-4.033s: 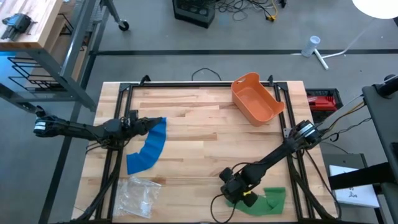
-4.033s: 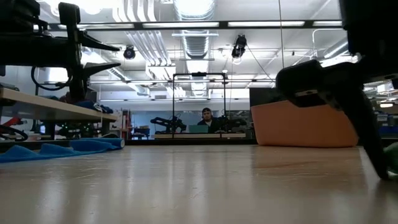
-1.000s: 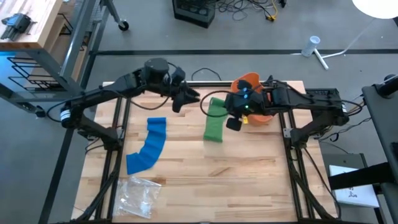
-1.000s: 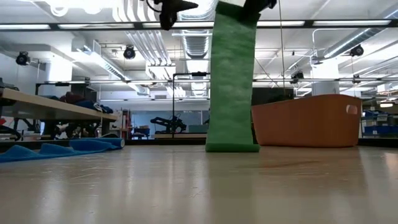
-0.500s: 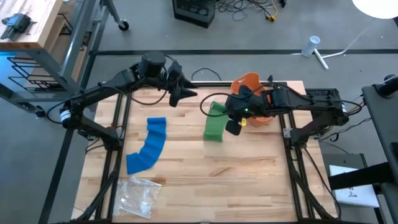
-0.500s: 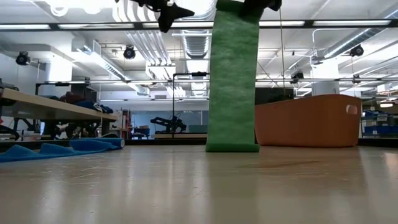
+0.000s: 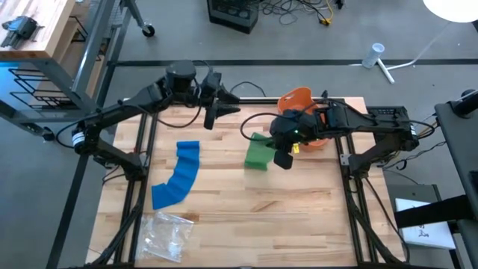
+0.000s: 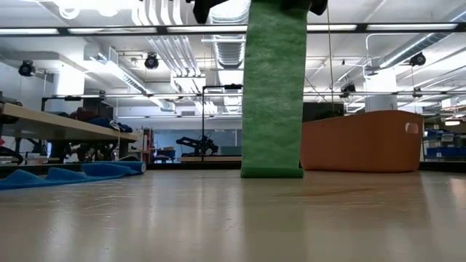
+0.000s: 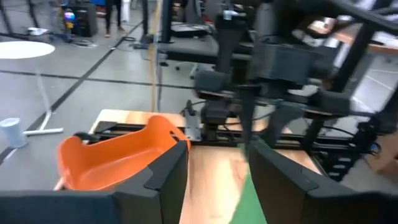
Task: Roll bandage
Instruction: Roll the green bandage
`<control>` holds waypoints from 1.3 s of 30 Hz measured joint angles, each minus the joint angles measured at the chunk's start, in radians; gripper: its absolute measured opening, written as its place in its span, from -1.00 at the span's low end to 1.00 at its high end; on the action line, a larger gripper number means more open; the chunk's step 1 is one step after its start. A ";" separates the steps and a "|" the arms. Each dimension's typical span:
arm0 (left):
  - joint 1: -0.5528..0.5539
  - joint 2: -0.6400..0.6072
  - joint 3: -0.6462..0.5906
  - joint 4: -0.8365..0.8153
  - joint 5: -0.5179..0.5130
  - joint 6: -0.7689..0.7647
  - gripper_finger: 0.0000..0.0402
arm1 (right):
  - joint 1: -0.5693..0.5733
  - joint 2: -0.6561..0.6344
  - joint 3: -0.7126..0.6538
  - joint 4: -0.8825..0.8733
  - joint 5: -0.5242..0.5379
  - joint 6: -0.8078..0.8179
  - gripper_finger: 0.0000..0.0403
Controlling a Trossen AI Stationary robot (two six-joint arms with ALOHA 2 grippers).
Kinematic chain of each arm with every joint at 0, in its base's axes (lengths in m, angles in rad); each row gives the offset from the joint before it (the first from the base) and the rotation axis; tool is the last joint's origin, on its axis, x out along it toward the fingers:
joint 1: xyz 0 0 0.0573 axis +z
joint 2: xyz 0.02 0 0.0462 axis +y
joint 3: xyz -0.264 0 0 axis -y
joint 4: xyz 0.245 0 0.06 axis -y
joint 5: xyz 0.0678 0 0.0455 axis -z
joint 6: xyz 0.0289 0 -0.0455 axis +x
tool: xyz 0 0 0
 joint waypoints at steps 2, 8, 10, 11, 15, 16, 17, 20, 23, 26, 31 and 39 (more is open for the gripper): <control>-0.025 0.000 0.000 0.000 0.002 0.022 -0.23 | -0.010 0.000 0.000 0.006 -0.006 -0.019 -0.67; -0.100 0.000 0.000 -0.015 -0.112 0.077 -0.24 | -0.044 0.000 0.001 0.032 -0.009 -0.068 -0.70; -0.104 0.000 0.000 -0.032 -0.172 0.101 -0.24 | -0.050 0.000 0.001 0.042 -0.009 -0.076 -0.70; -0.104 0.000 0.000 -0.044 -0.184 0.110 -0.24 | -0.052 0.000 0.001 0.052 -0.009 -0.078 -0.69; -0.102 0.008 0.000 -0.086 -0.192 0.131 -0.25 | -0.059 0.000 0.001 0.108 -0.009 -0.117 -0.66; -0.103 0.014 0.000 -0.091 -0.192 0.132 -0.26 | -0.062 0.000 0.001 0.129 -0.009 -0.132 -0.66; -0.104 0.020 0.000 -0.100 -0.192 0.129 -0.26 | -0.064 0.001 0.001 0.145 -0.009 -0.138 -0.66; -0.108 0.033 -0.001 -0.094 -0.193 0.126 -0.29 | -0.073 0.005 0.001 0.194 -0.007 -0.144 -0.69; -0.107 0.037 0.000 -0.085 -0.192 0.125 -0.30 | -0.078 0.008 0.002 0.197 -0.006 -0.161 -0.70; -0.108 0.039 0.000 -0.092 -0.192 0.125 -0.32 | -0.078 0.012 0.002 0.175 -0.007 -0.165 -0.70; -0.107 0.033 0.000 -0.086 -0.188 0.103 -0.35 | -0.078 0.012 0.002 0.110 0.002 -0.166 -0.66; -0.124 0.044 0.001 -0.078 -0.173 0.073 -0.39 | -0.083 0.021 0.002 0.125 0.019 -0.207 -0.71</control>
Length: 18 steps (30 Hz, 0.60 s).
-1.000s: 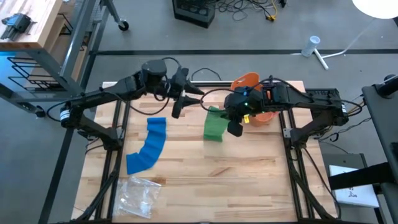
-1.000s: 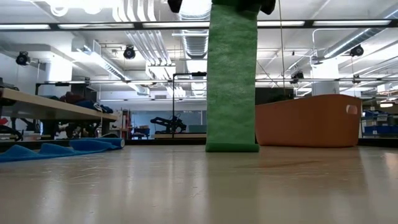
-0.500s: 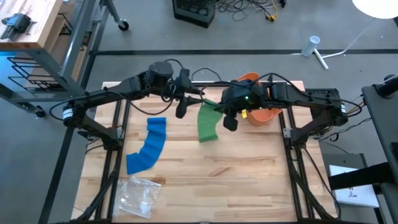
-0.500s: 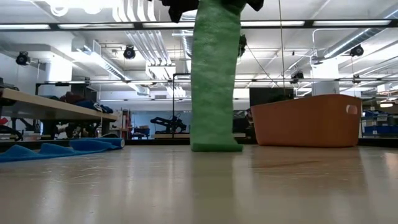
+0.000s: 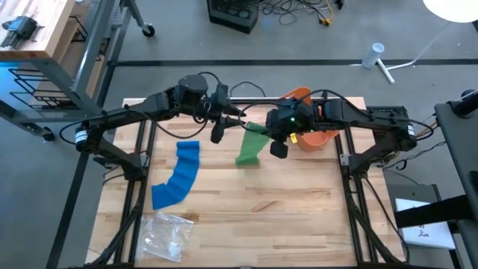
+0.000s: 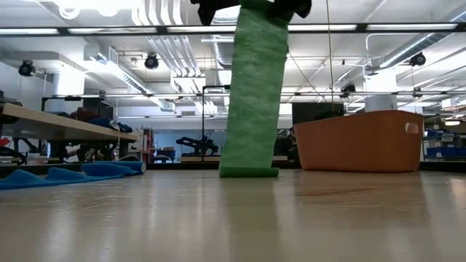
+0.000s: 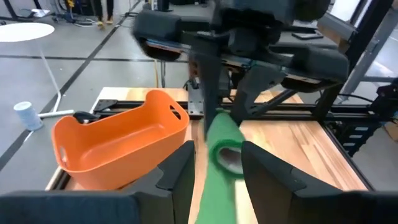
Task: Roll bandage
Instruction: Roll the green bandage
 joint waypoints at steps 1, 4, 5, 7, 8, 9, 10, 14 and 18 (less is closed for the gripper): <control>-0.002 0.006 0.000 -0.005 0.002 0.000 -0.39 | 0.000 0.000 0.000 0.014 0.001 -0.006 -0.70; -0.005 0.016 0.000 -0.002 0.008 -0.001 -0.37 | 0.000 0.003 -0.002 0.023 0.004 -0.016 -0.67; -0.004 0.016 0.000 -0.002 0.007 -0.002 -0.37 | 0.000 0.005 -0.002 0.031 0.005 -0.014 -0.66; -0.004 0.016 0.000 -0.002 0.005 -0.002 -0.37 | -0.001 0.006 -0.002 0.029 0.005 -0.013 -0.65; -0.004 0.016 0.000 -0.002 0.004 -0.002 -0.36 | -0.001 0.005 -0.002 0.023 0.005 -0.014 -0.65; -0.005 0.017 0.000 -0.002 0.004 -0.002 -0.36 | 0.000 0.005 -0.002 0.021 0.004 -0.014 -0.65; -0.005 0.015 0.000 -0.002 0.001 -0.002 -0.36 | 0.000 0.005 -0.002 0.023 0.004 -0.014 -0.66; -0.005 0.014 0.000 0.005 -0.002 0.002 -0.36 | 0.000 -0.004 -0.002 0.027 -0.007 -0.013 -0.70; -0.005 0.012 0.000 -0.001 -0.004 0.000 -0.36 | 0.000 -0.004 -0.002 0.024 -0.023 -0.006 -0.69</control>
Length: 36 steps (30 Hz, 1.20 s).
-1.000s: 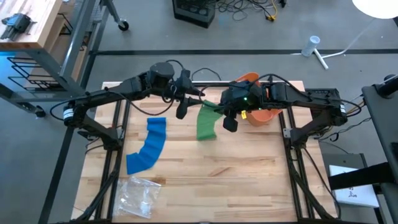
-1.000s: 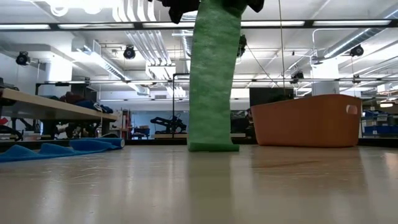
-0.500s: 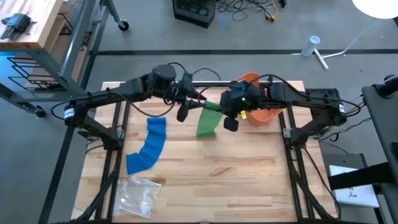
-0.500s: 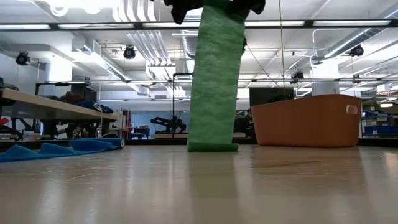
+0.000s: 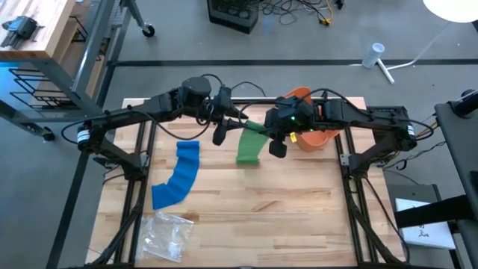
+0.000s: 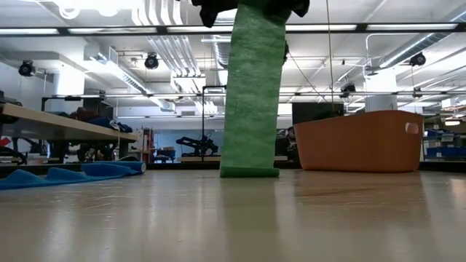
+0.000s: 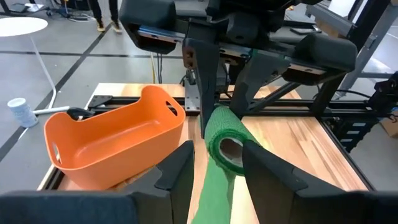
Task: Roll bandage
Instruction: Roll the green bandage
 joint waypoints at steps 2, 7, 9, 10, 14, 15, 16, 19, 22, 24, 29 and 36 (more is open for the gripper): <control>0.000 -0.004 0.000 0.000 -0.004 -0.001 -0.36 | 0.000 0.000 0.000 0.001 -0.002 0.005 -0.67; 0.000 -0.007 0.000 -0.004 -0.005 0.001 -0.36 | 0.000 0.000 0.000 0.007 -0.002 0.012 -0.67; 0.000 -0.009 0.000 -0.008 -0.005 0.001 -0.36 | 0.000 0.000 0.000 0.010 -0.004 0.025 -0.70; 0.000 -0.009 0.000 -0.007 -0.005 0.002 -0.36 | 0.000 0.000 0.000 0.011 -0.004 0.030 -0.71; 0.000 -0.009 0.000 -0.014 -0.006 0.002 -0.36 | 0.000 0.000 0.000 0.007 -0.031 0.049 -0.71; 0.001 -0.010 0.000 -0.018 -0.006 0.002 -0.36 | 0.001 0.000 0.000 0.008 -0.042 0.051 -0.70; 0.001 -0.012 0.000 -0.018 -0.005 0.002 -0.36 | 0.003 0.000 0.001 0.007 -0.047 0.054 -0.69; 0.002 -0.020 0.000 -0.016 -0.006 0.002 -0.36 | 0.007 0.000 0.002 0.012 -0.051 0.061 -0.67; 0.002 -0.021 0.000 -0.016 -0.006 0.002 -0.36 | 0.007 0.000 0.002 0.013 -0.052 0.063 -0.68; 0.001 -0.020 0.000 -0.015 -0.006 0.010 -0.36 | 0.007 0.000 0.002 0.016 -0.052 0.064 -0.71; -0.002 -0.017 0.000 -0.010 -0.005 0.025 -0.36 | 0.007 0.000 0.002 0.037 -0.052 0.074 -0.71; -0.010 -0.017 0.000 -0.016 0.001 0.041 -0.36 | 0.006 0.019 0.002 0.065 -0.047 0.078 -0.70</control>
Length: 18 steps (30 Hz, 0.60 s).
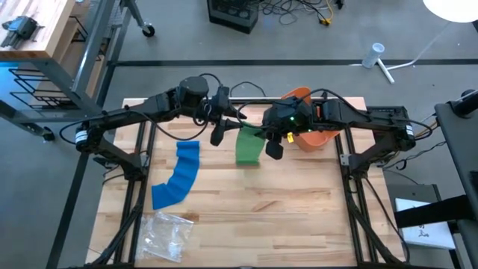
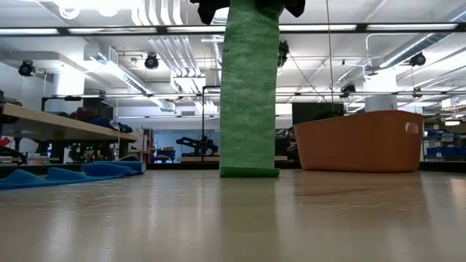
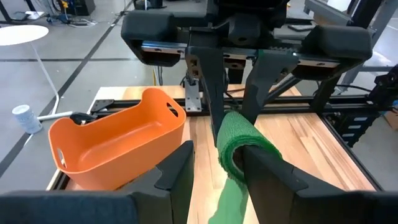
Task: Roll bandage
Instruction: Roll the green bandage
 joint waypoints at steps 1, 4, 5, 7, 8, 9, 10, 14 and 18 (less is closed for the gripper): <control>-0.001 0.000 0.000 0.000 0.001 0.006 -0.36 | 0.000 0.004 0.000 0.005 0.000 0.001 -0.71; -0.003 -0.001 0.000 0.000 0.001 0.010 -0.36 | 0.001 0.006 0.000 0.021 0.000 -0.001 -0.73; -0.004 -0.001 0.000 -0.001 0.001 0.011 -0.36 | 0.000 0.006 0.000 0.023 0.000 0.000 -0.73; -0.004 -0.001 0.000 -0.009 0.001 0.013 -0.36 | 0.000 0.006 0.000 0.023 0.000 0.000 -0.73; -0.004 -0.001 0.000 -0.016 0.001 0.016 -0.36 | 0.000 0.004 -0.001 0.023 0.000 0.000 -0.71; -0.004 -0.001 0.000 -0.021 0.002 0.022 -0.36 | 0.000 0.001 -0.002 0.023 0.000 0.000 -0.70; -0.004 0.000 0.000 -0.023 0.002 0.025 -0.36 | 0.000 -0.002 -0.002 0.023 0.001 0.000 -0.69; -0.004 0.000 0.000 -0.032 0.006 0.026 -0.39 | 0.001 -0.021 -0.002 0.032 0.019 -0.006 -0.66; -0.004 0.000 0.000 -0.037 0.024 0.024 -0.43 | 0.001 -0.025 -0.002 0.048 0.020 -0.007 -0.68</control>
